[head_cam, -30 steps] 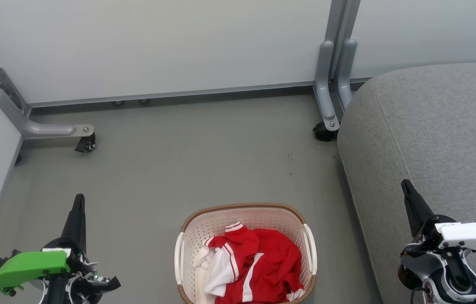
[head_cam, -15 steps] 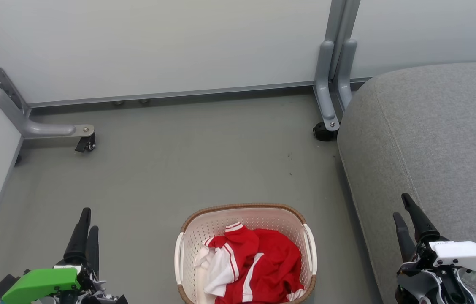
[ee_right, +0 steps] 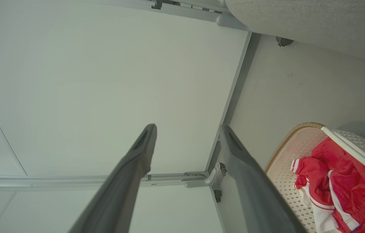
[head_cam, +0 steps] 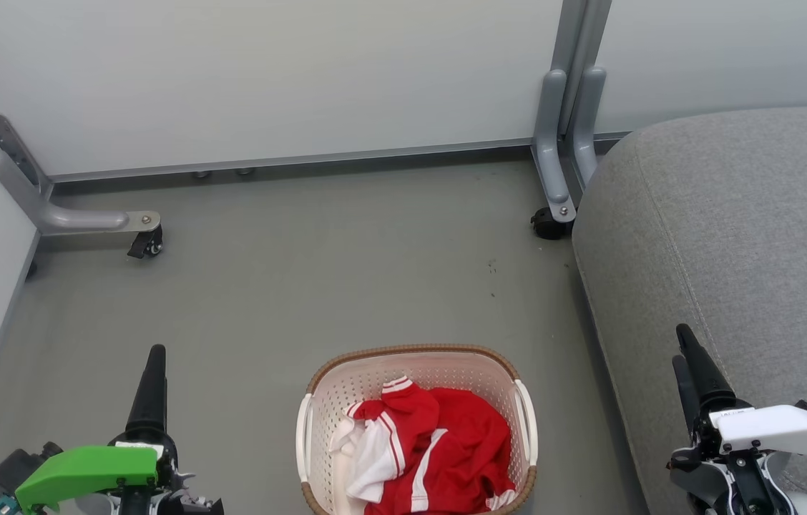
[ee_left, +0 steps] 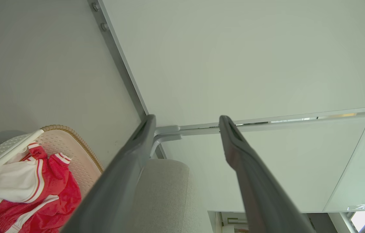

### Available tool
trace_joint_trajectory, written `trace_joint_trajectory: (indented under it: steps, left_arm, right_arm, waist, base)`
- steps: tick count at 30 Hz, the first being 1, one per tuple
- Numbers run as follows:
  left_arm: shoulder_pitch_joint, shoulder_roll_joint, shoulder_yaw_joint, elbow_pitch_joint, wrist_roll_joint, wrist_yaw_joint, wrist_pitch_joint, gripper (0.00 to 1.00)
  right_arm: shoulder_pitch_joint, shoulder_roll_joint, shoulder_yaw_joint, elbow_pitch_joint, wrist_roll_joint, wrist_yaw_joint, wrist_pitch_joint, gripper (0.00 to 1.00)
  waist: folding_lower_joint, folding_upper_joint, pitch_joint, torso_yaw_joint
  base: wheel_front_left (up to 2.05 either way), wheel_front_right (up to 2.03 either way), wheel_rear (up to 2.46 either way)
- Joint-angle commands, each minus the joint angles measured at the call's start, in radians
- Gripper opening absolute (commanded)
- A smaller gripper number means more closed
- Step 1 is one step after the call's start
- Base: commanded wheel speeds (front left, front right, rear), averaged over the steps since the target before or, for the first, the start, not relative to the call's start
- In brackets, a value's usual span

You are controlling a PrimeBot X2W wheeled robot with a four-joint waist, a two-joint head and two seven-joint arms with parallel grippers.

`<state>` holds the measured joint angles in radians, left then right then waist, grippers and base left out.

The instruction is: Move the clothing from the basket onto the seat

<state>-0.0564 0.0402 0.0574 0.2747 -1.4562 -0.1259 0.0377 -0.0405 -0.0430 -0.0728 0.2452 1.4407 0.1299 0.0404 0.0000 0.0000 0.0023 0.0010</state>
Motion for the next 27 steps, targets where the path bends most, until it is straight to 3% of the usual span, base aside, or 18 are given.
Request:
trace_joint_trajectory:
  steps: [1, 11, 27]
  left_arm:
    - [-0.017, 0.004, -0.004, -0.019, 0.071, -0.001, -0.013, 1.0]
    - [-0.008, 0.005, -0.041, -0.057, 0.325, 0.027, -0.054, 1.0]
    - [0.008, 0.007, -0.102, -0.1, 0.591, 0.047, -0.111, 1.0]
  right_arm:
    - [0.0, -0.008, 0.004, -0.024, -0.056, 0.0, -0.015, 1.0]
    - [0.015, -0.007, 0.0, -0.049, -0.292, 0.0, -0.056, 1.0]
    - [0.045, -0.004, 0.026, -0.116, -0.579, 0.001, -0.114, 1.0]
  waist:
    - [0.0, 0.0, 0.0, 0.0]
    - [0.0, 0.0, 0.002, 0.001]
    - [0.0, 0.0, 0.002, 0.003]
  base:
    - [0.0, 0.0, 0.0]
    - [0.0, 0.0, 0.0]
    - [0.0, 0.0, 0.0]
